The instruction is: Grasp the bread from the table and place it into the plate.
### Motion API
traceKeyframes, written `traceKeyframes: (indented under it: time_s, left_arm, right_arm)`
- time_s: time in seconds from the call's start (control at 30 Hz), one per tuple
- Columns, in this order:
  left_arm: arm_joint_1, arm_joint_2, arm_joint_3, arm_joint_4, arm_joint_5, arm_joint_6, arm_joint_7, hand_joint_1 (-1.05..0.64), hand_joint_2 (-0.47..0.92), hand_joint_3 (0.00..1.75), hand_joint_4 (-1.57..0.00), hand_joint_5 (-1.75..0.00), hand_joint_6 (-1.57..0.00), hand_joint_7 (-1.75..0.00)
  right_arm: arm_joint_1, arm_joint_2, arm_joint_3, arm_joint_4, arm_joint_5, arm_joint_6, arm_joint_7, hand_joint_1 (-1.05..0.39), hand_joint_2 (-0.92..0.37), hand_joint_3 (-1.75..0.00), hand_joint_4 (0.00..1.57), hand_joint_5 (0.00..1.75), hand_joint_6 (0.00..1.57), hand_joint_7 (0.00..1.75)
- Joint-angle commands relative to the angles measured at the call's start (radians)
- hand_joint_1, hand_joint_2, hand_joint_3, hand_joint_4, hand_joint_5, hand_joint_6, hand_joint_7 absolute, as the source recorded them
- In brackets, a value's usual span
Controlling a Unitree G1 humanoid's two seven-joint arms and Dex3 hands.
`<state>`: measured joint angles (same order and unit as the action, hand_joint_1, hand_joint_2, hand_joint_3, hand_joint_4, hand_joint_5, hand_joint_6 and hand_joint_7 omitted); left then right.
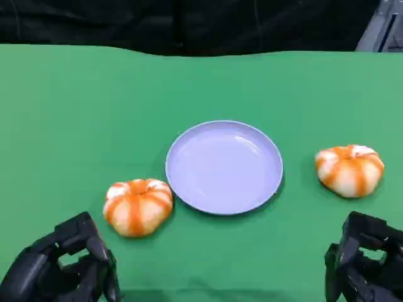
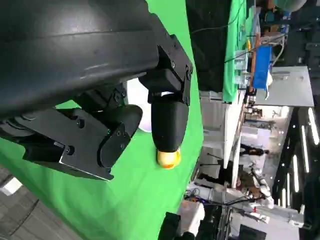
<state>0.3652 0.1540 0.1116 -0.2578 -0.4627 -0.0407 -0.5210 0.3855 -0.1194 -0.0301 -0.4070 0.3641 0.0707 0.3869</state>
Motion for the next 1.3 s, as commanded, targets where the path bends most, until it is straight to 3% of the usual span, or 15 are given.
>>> traceKeyframes:
  time_s: [0.03, 0.37, 0.4, 0.47, 0.53, 0.57, 0.6, 0.67, 0.77, 0.87, 1.0, 1.3]
  left_arm:
    - [0.003, -0.006, 0.012, 0.008, 0.008, -0.018, 0.016, 0.01, 0.61, 1.32, -0.86, -1.75, -0.62, -1.74]
    - [0.001, -0.033, 0.024, 0.026, 0.019, -0.063, 0.024, 0.02, 0.59, 1.31, -0.88, -1.75, -0.62, -1.74]
    - [-0.003, -0.049, 0.027, 0.04, 0.074, -0.143, 0.043, 0.03, 0.59, 1.3, -0.88, -1.75, -0.62, -1.73]
    - [-0.015, -0.065, 0.036, 0.056, 0.231, -0.328, 0.1, 0.06, 0.56, 1.24, -0.79, -1.69, -0.65, -1.56]
    - [-0.03, -0.058, 0.044, 0.052, 0.374, -0.462, 0.155, 0.02, 0.56, 1.12, -0.72, -1.37, -0.7, -1.23]
    - [-0.044, -0.036, 0.057, 0.017, 0.498, -0.509, 0.194, 0.01, 0.56, 1.1, -0.71, -1.31, -0.71, -1.18]
    - [-0.053, -0.021, 0.066, -0.005, 0.581, -0.536, 0.223, -0.16, 0.7, 0.74, -0.7, -0.86, -0.75, -0.77]
    - [-0.078, 0.017, 0.084, -0.069, 0.766, -0.55, 0.264, -0.31, 0.87, 0.34, -0.73, -0.38, -0.85, -0.29]
    - [-0.128, 0.062, 0.091, -0.155, 1.028, -0.518, 0.313, -0.58, 0.92, 0.21, -0.48, -0.1, -0.67, -0.05]
    - [-0.204, 0.094, 0.051, -0.171, 1.255, -0.471, 0.353, -0.71, 0.92, 0.17, -0.34, -0.02, -0.52, -0.01]
    - [-0.31, 0.137, -0.06, -0.072, 1.458, -0.385, 0.36, -0.74, 0.92, 0.11, -0.23, 0.0, -0.47, 0.0]
    - [-0.445, 0.168, -0.247, 0.176, 1.553, -0.22, 0.39, -0.86, 0.92, 0.16, -0.06, 0.0, -0.35, 0.0]
  right_arm:
    - [0.0, -0.008, -0.002, -0.003, -0.005, -0.008, -0.006, -0.06, -0.6, -1.11, 0.89, 1.75, 0.79, 1.55]
    - [-0.003, -0.009, 0.002, -0.01, -0.002, 0.006, -0.009, -0.06, -0.61, -1.12, 0.88, 1.75, 0.78, 1.55]
    - [-0.004, -0.009, 0.002, -0.014, 0.0, 0.013, -0.013, -0.06, -0.61, -1.12, 0.88, 1.75, 0.78, 1.56]
    - [-0.004, -0.009, 0.001, -0.019, 0.004, 0.026, -0.02, -0.06, -0.62, -1.11, 0.89, 1.75, 0.79, 1.56]
    - [-0.005, -0.006, -0.003, -0.021, 0.012, 0.039, -0.028, -0.06, -0.62, -1.1, 0.89, 1.75, 0.79, 1.56]
    - [-0.006, -0.008, -0.002, -0.022, 0.007, 0.044, -0.032, -0.06, -0.62, -1.09, 0.89, 1.75, 0.79, 1.55]
    - [-0.007, -0.009, -0.002, -0.023, 0.004, 0.047, -0.035, -0.06, -0.61, -1.09, 0.9, 1.75, 0.8, 1.55]
    - [-0.011, -0.011, -0.002, -0.018, 0.001, 0.044, -0.032, -0.06, -0.61, -1.08, 0.9, 1.75, 0.8, 1.54]
    - [-0.015, -0.013, -0.003, -0.011, -0.001, 0.04, -0.03, -0.06, -0.61, -1.08, 0.9, 1.75, 0.8, 1.54]
    - [-0.017, -0.019, -0.002, -0.01, -0.01, 0.039, -0.029, -0.06, -0.62, -1.08, 0.9, 1.75, 0.79, 1.56]
    - [-0.01, -0.016, 0.001, -0.011, -0.009, 0.03, -0.025, -0.06, -0.62, -1.07, 0.89, 1.75, 0.78, 1.56]
    - [0.007, -0.011, 0.005, -0.028, -0.002, 0.023, -0.024, -0.03, -0.65, -1.07, 0.89, 1.75, 0.77, 1.57]
